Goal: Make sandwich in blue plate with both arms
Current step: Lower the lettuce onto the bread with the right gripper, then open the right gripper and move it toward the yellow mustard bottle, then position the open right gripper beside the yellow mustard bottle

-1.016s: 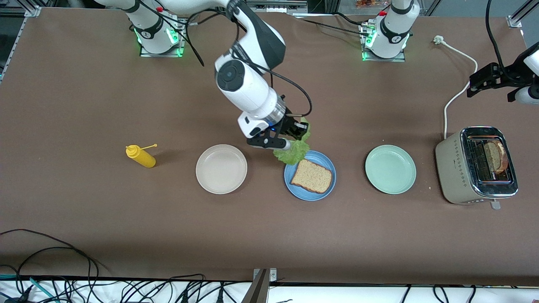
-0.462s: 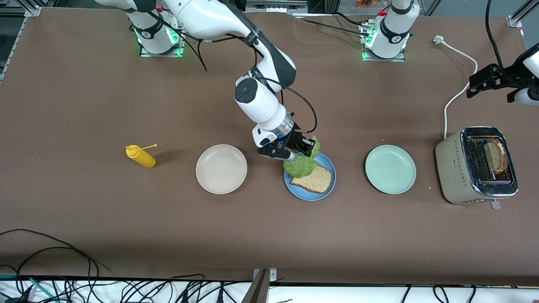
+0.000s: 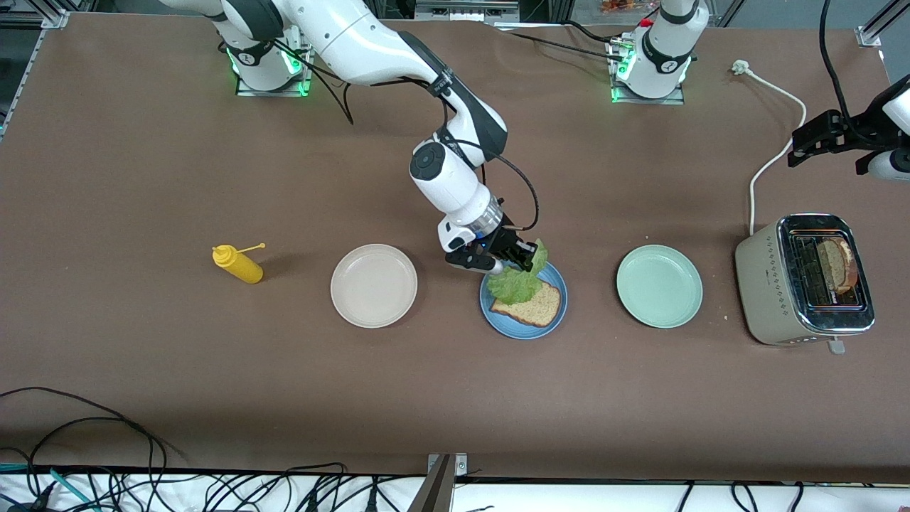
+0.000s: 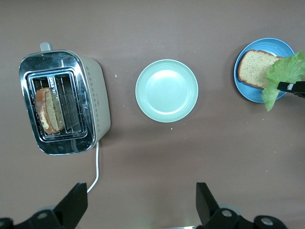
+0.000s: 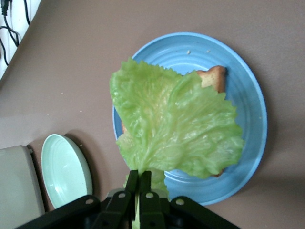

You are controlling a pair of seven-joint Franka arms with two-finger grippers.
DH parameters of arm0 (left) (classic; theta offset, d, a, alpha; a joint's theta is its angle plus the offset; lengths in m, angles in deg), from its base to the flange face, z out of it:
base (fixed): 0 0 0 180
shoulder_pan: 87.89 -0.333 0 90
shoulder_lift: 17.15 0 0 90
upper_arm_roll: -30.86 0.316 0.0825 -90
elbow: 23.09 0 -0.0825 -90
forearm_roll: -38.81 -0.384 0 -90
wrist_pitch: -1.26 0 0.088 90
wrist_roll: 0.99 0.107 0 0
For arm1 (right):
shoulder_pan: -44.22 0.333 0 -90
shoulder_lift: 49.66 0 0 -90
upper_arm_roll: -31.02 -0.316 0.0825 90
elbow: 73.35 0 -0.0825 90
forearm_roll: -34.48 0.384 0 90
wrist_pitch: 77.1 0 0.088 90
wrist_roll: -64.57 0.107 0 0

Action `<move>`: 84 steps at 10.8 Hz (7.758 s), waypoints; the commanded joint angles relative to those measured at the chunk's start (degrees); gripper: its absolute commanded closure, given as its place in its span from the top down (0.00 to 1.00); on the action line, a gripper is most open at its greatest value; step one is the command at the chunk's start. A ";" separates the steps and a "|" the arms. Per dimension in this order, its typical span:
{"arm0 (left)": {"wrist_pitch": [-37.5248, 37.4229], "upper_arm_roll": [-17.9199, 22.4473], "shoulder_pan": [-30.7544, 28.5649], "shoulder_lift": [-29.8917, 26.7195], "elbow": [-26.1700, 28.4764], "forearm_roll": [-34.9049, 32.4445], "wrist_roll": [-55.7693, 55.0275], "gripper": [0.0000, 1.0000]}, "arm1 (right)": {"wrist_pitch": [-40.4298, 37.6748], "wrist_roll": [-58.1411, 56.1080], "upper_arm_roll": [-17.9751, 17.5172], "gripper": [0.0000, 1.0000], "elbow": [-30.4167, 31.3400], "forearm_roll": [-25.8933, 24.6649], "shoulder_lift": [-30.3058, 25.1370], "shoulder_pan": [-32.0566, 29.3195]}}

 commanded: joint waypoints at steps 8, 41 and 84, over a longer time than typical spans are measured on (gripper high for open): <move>-0.16 0.04 0.06 0.79 -1.19 -1.30 -0.09 1.00 | 1.66 -0.65 -0.13 0.00 -5.77 0.83 4.81 -1.93; -0.42 0.04 -1.43 3.08 -3.91 2.66 0.79 1.00 | -71.40 -54.16 37.75 1.00 14.16 -27.03 -40.27 -5.45; -0.33 0.13 -1.70 3.96 -4.26 2.57 0.88 1.00 | -67.24 -169.99 19.91 1.00 33.86 33.24 -20.00 -53.96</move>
